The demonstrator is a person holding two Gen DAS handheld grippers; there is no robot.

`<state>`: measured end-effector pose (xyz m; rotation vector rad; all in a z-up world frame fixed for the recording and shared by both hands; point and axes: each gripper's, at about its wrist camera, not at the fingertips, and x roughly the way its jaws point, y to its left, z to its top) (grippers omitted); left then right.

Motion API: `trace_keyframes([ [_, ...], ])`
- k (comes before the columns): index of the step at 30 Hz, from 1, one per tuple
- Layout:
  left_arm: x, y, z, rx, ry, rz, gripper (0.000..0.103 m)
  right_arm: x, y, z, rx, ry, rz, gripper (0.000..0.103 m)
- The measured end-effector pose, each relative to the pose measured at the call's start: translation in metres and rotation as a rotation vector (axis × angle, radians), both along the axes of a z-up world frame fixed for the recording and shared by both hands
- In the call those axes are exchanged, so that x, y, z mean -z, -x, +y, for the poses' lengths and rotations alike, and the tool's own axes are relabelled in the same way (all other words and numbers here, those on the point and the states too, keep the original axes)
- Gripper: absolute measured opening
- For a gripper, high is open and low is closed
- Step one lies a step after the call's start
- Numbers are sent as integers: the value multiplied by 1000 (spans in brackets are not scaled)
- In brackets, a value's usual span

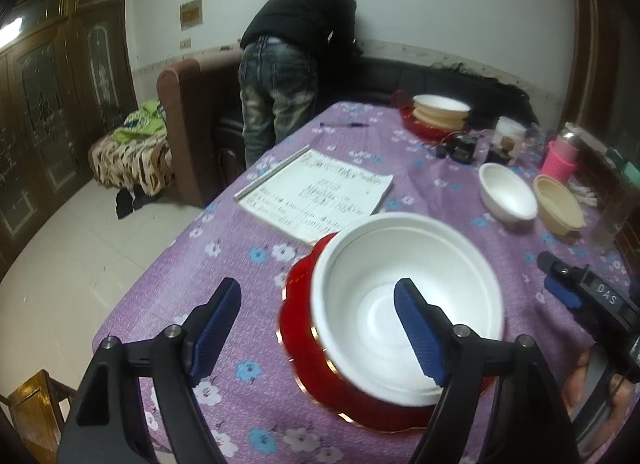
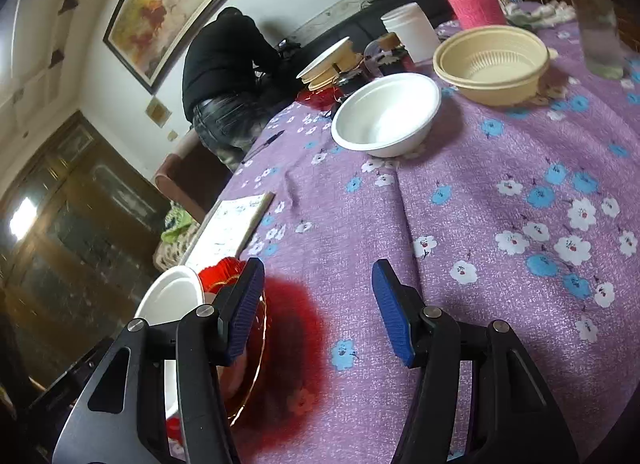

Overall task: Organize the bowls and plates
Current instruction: 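Move both tools toward the white foam plate beside the beige bowl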

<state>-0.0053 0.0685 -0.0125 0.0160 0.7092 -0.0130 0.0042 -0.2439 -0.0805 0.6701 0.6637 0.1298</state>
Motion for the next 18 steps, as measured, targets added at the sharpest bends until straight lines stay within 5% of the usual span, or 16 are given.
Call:
trace_keyframes([
  [18,4,2,-59,98,-106,11,79,7,-1,-8,-15,-64,18,57],
])
